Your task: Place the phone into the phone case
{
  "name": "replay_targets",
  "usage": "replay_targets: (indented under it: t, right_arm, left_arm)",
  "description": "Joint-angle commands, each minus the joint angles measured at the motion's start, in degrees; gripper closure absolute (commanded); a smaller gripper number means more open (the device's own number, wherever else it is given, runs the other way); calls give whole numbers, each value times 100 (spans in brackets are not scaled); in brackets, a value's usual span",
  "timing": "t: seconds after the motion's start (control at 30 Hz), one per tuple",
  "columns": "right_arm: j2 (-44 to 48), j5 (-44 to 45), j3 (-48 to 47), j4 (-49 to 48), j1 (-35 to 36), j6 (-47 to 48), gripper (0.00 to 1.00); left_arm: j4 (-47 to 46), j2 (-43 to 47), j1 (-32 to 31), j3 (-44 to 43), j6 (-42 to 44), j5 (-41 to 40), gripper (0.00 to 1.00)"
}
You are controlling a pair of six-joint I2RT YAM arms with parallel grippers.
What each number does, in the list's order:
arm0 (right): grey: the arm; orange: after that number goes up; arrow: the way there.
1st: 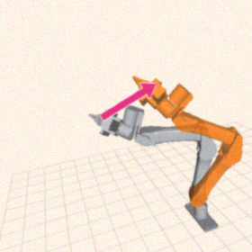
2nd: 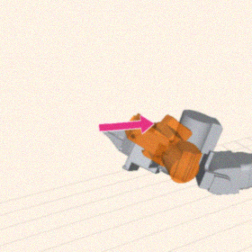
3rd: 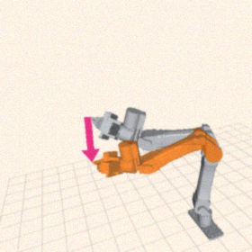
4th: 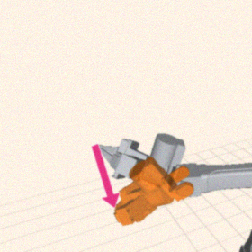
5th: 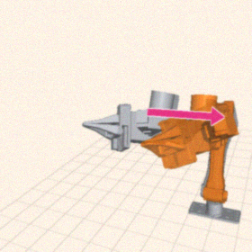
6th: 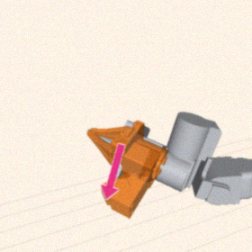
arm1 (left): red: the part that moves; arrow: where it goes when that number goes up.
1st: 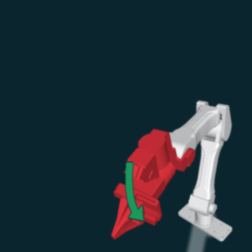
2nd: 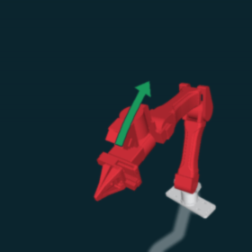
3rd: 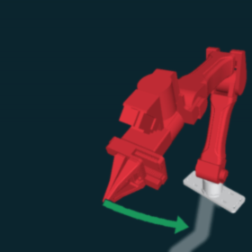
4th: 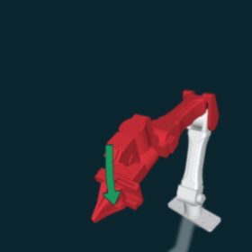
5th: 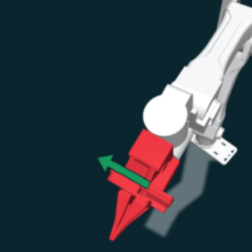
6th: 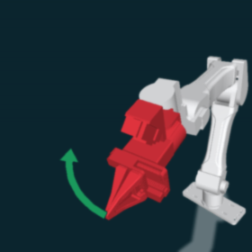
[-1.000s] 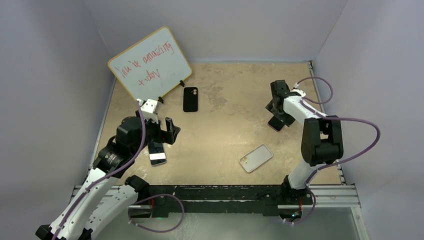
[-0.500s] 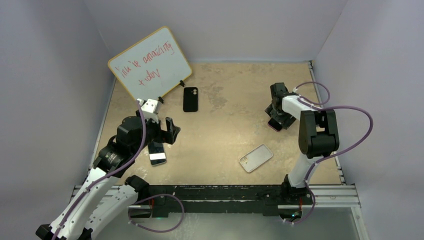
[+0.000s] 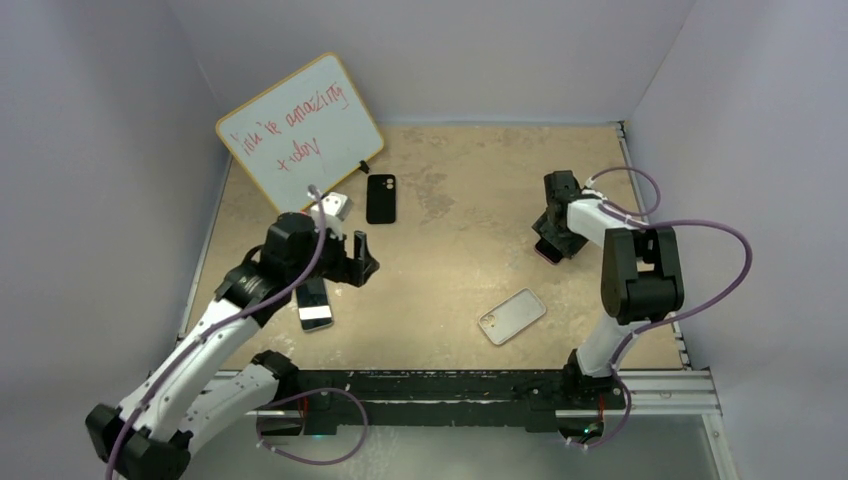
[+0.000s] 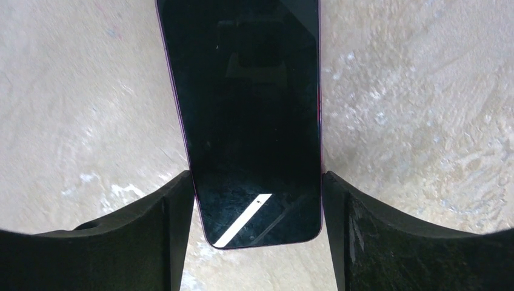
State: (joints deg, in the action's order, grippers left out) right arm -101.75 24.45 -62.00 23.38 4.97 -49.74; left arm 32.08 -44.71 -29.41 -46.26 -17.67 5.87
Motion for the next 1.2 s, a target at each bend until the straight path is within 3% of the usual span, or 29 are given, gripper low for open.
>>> replay_targets:
  t: [0.0, 0.17, 0.4, 0.57, 0.73, 1.17]
  right_arm:
    - [449, -364, 544, 135, -6, 375, 40]
    - [1154, -841, 1190, -57, 100, 539, 46]
    - [2007, -1381, 1732, -205, 362, 665, 50]
    - [2299, -1404, 1865, -149, 470, 654, 50]
    - [2622, -1313, 1902, -51, 470, 674, 50]
    - [3267, -1375, 1902, 126, 470, 700, 52]
  left_arm:
    - [-451, -713, -33, -50, -300, 988, 23]
    - [-1626, -1093, -391, 313, -888, 1055, 30]
    - [-3501, -2190, -1664, 777, -1539, 420, 36]
    - [-3959, -3281, -2558, 245, -1349, -273, 37]
    - [-4649, -4115, -3046, -63, -1131, -451, 39]
    - [-5158, -5551, -3373, -660, -804, -510, 54]
